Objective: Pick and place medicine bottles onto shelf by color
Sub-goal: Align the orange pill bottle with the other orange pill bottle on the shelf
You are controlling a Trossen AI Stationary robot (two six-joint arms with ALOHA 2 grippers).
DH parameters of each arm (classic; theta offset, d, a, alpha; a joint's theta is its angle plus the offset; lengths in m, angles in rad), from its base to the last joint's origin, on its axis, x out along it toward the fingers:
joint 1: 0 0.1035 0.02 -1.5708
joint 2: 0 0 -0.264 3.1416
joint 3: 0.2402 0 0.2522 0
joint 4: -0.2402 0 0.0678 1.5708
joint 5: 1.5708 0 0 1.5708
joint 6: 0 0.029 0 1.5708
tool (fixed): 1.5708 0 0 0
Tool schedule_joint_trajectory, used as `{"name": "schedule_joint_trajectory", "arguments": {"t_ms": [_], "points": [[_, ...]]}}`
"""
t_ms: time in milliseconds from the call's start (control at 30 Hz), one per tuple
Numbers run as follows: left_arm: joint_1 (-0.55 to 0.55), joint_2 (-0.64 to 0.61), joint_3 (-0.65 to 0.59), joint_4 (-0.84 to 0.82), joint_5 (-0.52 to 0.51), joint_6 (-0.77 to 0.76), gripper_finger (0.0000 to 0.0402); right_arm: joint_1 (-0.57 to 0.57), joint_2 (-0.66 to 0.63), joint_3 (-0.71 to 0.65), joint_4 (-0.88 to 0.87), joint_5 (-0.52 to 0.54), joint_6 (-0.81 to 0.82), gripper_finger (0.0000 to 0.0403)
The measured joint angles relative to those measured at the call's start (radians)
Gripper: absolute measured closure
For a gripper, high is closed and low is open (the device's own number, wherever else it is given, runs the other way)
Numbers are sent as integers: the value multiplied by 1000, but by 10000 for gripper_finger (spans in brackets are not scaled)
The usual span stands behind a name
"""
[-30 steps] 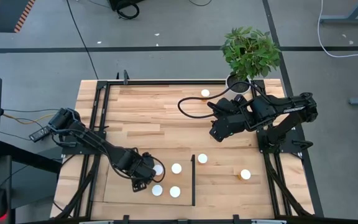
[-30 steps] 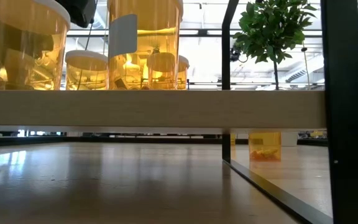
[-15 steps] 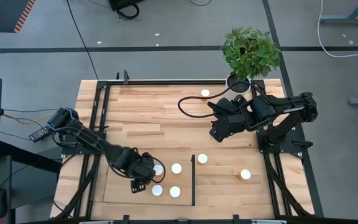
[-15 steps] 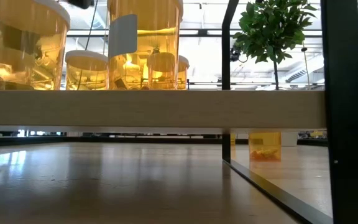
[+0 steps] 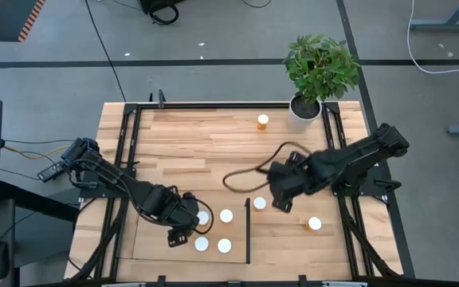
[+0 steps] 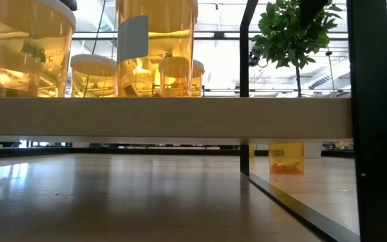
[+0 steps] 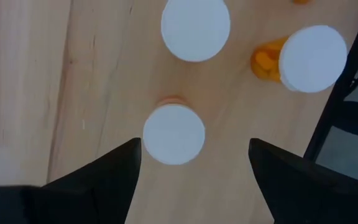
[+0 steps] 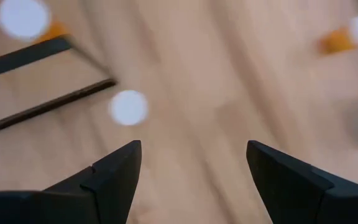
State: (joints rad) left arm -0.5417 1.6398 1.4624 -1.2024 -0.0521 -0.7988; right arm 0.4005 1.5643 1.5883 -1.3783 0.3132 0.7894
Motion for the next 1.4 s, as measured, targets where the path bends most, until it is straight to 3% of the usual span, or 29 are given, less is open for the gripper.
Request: {"name": "schedule_joint_trajectory", "arguments": {"t_ms": [267, 600, 967, 1267, 1400], "points": [[-1, -4, 33, -35, 14, -4, 99, 68, -4, -284, 423, -20, -15, 104], [-1, -5, 150, -163, 10, 1, 99, 67, -5, -477, 698, -4, -169, 98], [8, -5, 252, -201, -23, -8, 100, 36, -4, -628, 905, 2, -202, 54], [9, -5, 253, -214, -23, -47, 100, 42, -4, -743, 980, 7, -174, 50], [9, -5, 253, -214, -23, -57, 100, 41, -4, -803, 1093, 14, -142, 50]]}}
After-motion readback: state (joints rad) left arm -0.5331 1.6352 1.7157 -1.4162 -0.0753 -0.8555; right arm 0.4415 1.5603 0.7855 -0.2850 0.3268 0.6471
